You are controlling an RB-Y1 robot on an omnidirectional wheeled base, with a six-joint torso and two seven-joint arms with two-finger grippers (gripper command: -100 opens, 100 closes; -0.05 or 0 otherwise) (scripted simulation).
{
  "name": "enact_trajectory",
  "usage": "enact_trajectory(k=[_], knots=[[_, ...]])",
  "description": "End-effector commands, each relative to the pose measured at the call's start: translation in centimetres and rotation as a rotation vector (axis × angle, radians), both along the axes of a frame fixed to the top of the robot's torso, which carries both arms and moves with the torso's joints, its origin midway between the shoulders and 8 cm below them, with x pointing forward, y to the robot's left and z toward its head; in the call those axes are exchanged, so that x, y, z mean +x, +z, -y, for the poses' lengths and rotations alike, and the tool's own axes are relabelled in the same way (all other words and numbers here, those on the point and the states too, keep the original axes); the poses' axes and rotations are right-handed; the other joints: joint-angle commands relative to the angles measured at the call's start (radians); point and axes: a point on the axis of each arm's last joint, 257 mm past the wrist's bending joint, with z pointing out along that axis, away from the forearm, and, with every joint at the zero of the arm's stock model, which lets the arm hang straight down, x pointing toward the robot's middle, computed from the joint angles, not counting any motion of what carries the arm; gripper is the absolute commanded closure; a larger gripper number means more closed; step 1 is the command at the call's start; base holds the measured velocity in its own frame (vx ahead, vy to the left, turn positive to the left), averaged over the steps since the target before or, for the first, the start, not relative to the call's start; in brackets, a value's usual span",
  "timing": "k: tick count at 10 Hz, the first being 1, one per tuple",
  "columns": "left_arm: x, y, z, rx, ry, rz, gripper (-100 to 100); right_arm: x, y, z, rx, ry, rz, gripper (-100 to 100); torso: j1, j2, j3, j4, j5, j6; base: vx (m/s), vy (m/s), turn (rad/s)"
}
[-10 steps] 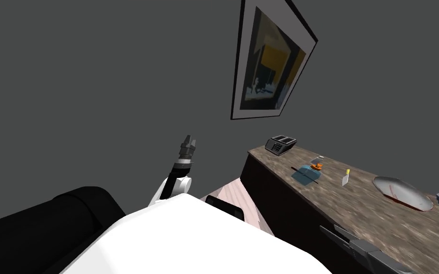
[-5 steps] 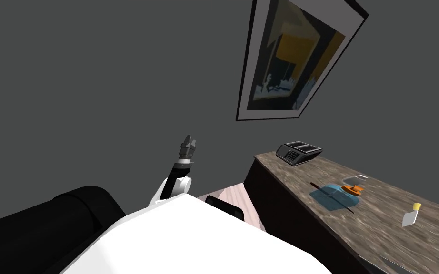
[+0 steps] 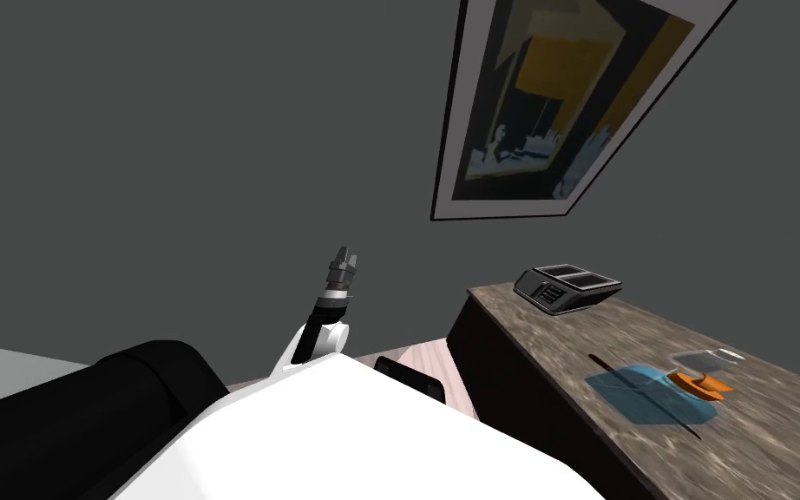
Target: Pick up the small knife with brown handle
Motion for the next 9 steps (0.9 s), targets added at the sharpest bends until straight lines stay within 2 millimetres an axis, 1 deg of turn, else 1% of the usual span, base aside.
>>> enact_trajectory(k=[1, 2, 3, 4, 5, 6, 7, 9], knots=[[0.0, 0.0, 0.0, 0.000, 0.000, 0.000, 0, -1.4, 0.0, 1.1, -0.021, -0.003, -0.040, -100, 0.000, 0.000, 0.000, 0.000, 0.000, 0.000, 0.037, -0.042, 0.229], [0.0, 0.0, 0.0, 0.000, 0.000, 0.000, 0, -1.7, 0.1, 1.6, -0.029, -0.012, -0.043, -100, 0.000, -0.001, 0.000, 0.000, 0.000, -0.001, 0.042, -0.061, 0.143], [0.0, 0.0, 0.0, 0.000, 0.000, 0.000, 0, -1.9, 0.2, 1.9, -0.034, -0.019, -0.045, -100, -0.001, -0.001, -0.001, 0.000, 0.000, -0.001, 0.018, -0.036, -0.001], [0.0, 0.0, 0.0, 0.000, 0.000, 0.000, 0, -3.4, 0.4, 3.2, -0.060, -0.032, -0.084, -100, 0.000, 0.000, 0.000, 0.000, 0.000, 0.000, 0.028, -0.059, 0.207], [0.0, 0.0, 0.0, 0.000, 0.000, 0.000, 0, -3.4, 0.4, 3.2, -0.060, -0.032, -0.084, -100, -0.001, -0.001, 0.000, 0.000, 0.000, -0.001, 0.041, -0.061, 0.169], [0.0, 0.0, 0.0, 0.000, 0.000, 0.000, 0, -3.4, 0.4, 3.2, -0.060, -0.032, -0.084, -100, -0.001, -0.001, -0.001, 0.000, 0.000, -0.001, 0.022, -0.035, -0.003], [0.0, 0.0, 0.0, 0.000, 0.000, 0.000, 0, -4.9, 0.5, 4.3, -0.081, -0.044, -0.121, -100, 0.000, 0.000, 0.000, 0.000, 0.000, 0.000, 0.035, -0.064, 0.173], [0.0, 0.0, 0.0, 0.000, 0.000, 0.000, 0, -7.6, 0.8, 5.9, -0.111, -0.066, -0.183, -100, -0.003, -0.003, -0.002, -0.001, 0.000, -0.002, 0.071, -0.106, 0.359]])
